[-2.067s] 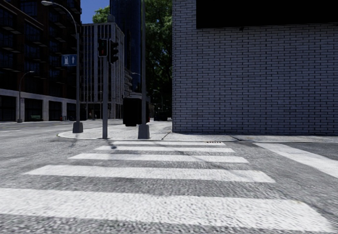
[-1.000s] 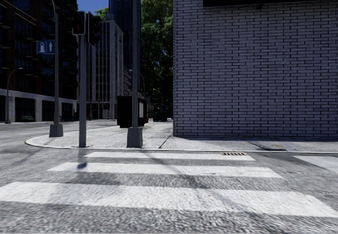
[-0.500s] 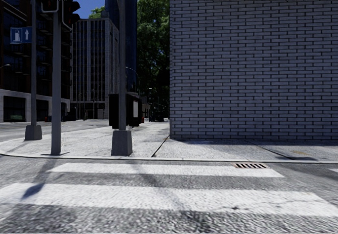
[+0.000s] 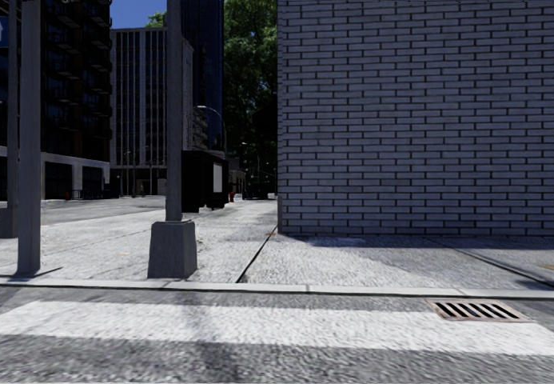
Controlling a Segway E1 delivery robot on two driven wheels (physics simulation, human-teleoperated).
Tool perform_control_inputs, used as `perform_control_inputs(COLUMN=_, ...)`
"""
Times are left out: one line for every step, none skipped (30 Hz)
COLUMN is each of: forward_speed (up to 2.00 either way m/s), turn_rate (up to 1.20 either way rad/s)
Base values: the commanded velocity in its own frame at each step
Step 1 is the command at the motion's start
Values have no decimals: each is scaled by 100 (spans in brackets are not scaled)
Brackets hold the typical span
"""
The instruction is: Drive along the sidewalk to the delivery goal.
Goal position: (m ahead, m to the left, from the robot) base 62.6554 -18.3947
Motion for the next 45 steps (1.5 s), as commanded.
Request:
perform_control_inputs(forward_speed=200, turn_rate=0)
perform_control_inputs(forward_speed=200, turn_rate=0)
perform_control_inputs(forward_speed=200, turn_rate=0)
perform_control_inputs(forward_speed=200, turn_rate=0)
perform_control_inputs(forward_speed=200, turn_rate=0)
perform_control_inputs(forward_speed=200, turn_rate=0)
perform_control_inputs(forward_speed=200, turn_rate=0)
perform_control_inputs(forward_speed=200, turn_rate=0)
perform_control_inputs(forward_speed=200, turn_rate=0)
perform_control_inputs(forward_speed=200, turn_rate=0)
perform_control_inputs(forward_speed=200, turn_rate=0)
perform_control_inputs(forward_speed=200, turn_rate=0)
perform_control_inputs(forward_speed=200, turn_rate=0)
perform_control_inputs(forward_speed=200, turn_rate=0)
perform_control_inputs(forward_speed=200, turn_rate=0)
perform_control_inputs(forward_speed=200, turn_rate=0)
perform_control_inputs(forward_speed=200, turn_rate=0)
perform_control_inputs(forward_speed=200, turn_rate=0)
perform_control_inputs(forward_speed=200, turn_rate=0)
perform_control_inputs(forward_speed=200, turn_rate=0)
perform_control_inputs(forward_speed=200, turn_rate=0)
perform_control_inputs(forward_speed=200, turn_rate=0)
perform_control_inputs(forward_speed=200, turn_rate=0)
perform_control_inputs(forward_speed=200, turn_rate=0)
perform_control_inputs(forward_speed=200, turn_rate=0)
perform_control_inputs(forward_speed=200, turn_rate=0)
perform_control_inputs(forward_speed=200, turn_rate=0)
perform_control_inputs(forward_speed=194, turn_rate=0)
perform_control_inputs(forward_speed=194, turn_rate=0)
perform_control_inputs(forward_speed=185, turn_rate=0)
perform_control_inputs(forward_speed=132, turn_rate=0)
perform_control_inputs(forward_speed=115, turn_rate=0)
perform_control_inputs(forward_speed=111, turn_rate=0)
perform_control_inputs(forward_speed=110, turn_rate=6)
perform_control_inputs(forward_speed=110, turn_rate=8)
perform_control_inputs(forward_speed=110, turn_rate=8)
perform_control_inputs(forward_speed=110, turn_rate=9)
perform_control_inputs(forward_speed=110, turn_rate=14)
perform_control_inputs(forward_speed=110, turn_rate=25)
perform_control_inputs(forward_speed=110, turn_rate=25)
perform_control_inputs(forward_speed=110, turn_rate=31)
perform_control_inputs(forward_speed=110, turn_rate=33)
perform_control_inputs(forward_speed=110, turn_rate=33)
perform_control_inputs(forward_speed=110, turn_rate=33)
perform_control_inputs(forward_speed=110, turn_rate=33)
